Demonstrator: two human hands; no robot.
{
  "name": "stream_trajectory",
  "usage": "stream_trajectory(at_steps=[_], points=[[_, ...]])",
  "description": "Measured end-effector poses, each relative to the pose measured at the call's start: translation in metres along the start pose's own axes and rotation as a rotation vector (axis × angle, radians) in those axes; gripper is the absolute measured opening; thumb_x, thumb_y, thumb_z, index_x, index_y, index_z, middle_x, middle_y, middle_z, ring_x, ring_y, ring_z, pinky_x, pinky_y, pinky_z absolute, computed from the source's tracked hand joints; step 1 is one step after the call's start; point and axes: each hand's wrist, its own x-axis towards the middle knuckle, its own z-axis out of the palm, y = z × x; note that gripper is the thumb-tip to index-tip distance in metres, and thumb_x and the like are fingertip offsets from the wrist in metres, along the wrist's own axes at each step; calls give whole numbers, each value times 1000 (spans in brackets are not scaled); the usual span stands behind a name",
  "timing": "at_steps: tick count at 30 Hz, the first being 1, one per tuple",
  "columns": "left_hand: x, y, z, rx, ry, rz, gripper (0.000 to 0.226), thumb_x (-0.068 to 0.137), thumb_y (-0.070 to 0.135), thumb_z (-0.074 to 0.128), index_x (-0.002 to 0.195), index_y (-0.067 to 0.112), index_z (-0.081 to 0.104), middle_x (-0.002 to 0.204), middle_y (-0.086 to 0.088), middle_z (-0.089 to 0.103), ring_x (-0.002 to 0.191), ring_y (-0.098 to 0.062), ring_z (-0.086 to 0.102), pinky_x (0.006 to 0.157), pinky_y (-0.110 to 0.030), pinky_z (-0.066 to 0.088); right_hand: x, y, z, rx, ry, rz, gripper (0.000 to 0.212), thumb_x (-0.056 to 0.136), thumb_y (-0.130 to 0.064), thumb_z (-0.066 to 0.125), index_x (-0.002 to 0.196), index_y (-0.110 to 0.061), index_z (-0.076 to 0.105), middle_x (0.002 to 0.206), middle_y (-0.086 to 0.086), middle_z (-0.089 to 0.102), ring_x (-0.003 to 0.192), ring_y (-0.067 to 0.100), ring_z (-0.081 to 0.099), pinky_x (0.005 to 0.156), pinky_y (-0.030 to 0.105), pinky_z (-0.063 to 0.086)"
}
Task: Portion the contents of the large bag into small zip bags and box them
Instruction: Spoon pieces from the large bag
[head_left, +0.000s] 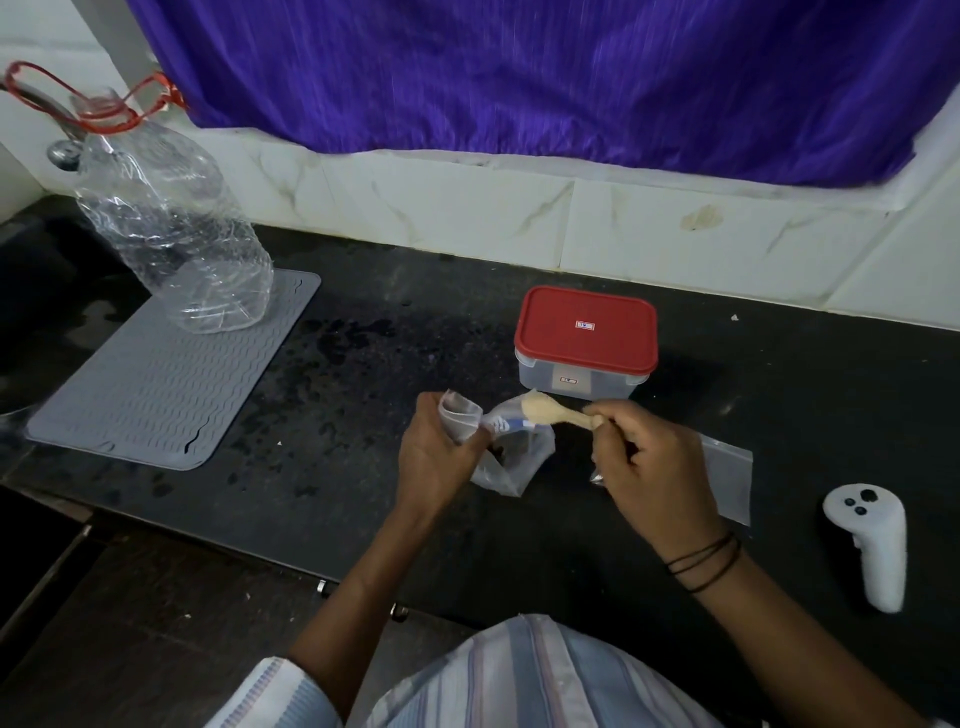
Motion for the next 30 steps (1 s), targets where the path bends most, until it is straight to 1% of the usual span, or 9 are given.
stream_trajectory(at_steps=[4, 6, 9, 12, 16, 19, 21, 25, 30], points=[[2, -14, -1, -51, 13, -155, 37, 84, 37, 75, 106, 22, 50, 104, 0, 62, 91, -14, 63, 68, -29, 50, -19, 17, 27, -116, -201, 128, 18, 92, -24, 53, 96, -21, 70, 64, -9, 59, 54, 3, 55, 51, 20, 49], [0, -17, 2, -101, -23, -244, 42, 84, 42, 74, 111, 21, 49, 110, -4, 62, 95, -15, 63, 73, -33, 54, -24, 23, 44, -180, -273, 137, 16, 94, -25, 53, 97, -22, 69, 66, -8, 59, 56, 3, 55, 54, 21, 51], [-4, -18, 11, -191, -70, -320, 54, 84, 47, 75, 118, 17, 48, 113, -4, 62, 99, -15, 64, 76, -33, 56, -22, 29, 62, -203, -302, 163, 16, 96, -27, 52, 98, -22, 67, 74, -6, 63, 65, 5, 59, 64, 27, 55], [-8, -15, 18, -174, -105, -334, 61, 78, 47, 80, 119, 17, 45, 111, 1, 60, 100, -14, 63, 79, -34, 56, -19, 29, 73, -269, -308, 148, 18, 98, -26, 49, 93, -19, 65, 74, -3, 64, 66, 9, 60, 64, 31, 56], [-3, -18, 25, -109, -112, -362, 52, 81, 32, 78, 116, 18, 42, 102, 3, 58, 90, -12, 61, 70, -31, 52, -15, 28, 79, -271, -319, 152, 18, 97, -25, 49, 89, -18, 63, 71, -3, 63, 63, 11, 59, 57, 24, 49], [8, -21, 27, -189, -130, -409, 54, 73, 35, 76, 113, 10, 51, 104, -15, 67, 81, -22, 67, 50, -27, 49, -14, 32, 83, -180, -349, 219, 17, 97, -24, 50, 93, -19, 66, 74, -4, 64, 66, 8, 61, 62, 25, 54], [13, -25, 28, -237, -137, -444, 53, 73, 29, 72, 117, 6, 54, 105, -22, 68, 71, -23, 66, 42, -23, 45, -15, 37, 85, -104, -372, 287, 16, 97, -23, 51, 97, -21, 66, 77, -5, 66, 70, 5, 62, 68, 27, 56], [12, -26, 27, -283, -133, -433, 34, 85, 10, 65, 114, 5, 50, 93, -18, 66, 63, -18, 61, 41, -25, 42, -17, 40, 87, 154, -336, 522, 18, 99, -19, 48, 97, -21, 66, 75, -2, 67, 64, 5, 63, 61, 21, 54], [13, -33, 30, -214, -114, -414, 51, 74, 28, 70, 119, 11, 52, 102, -17, 68, 77, -26, 68, 46, -24, 46, -24, 42, 89, 382, -158, 662, 20, 99, -14, 48, 100, -16, 68, 67, 2, 67, 54, 7, 60, 53, 18, 48]])
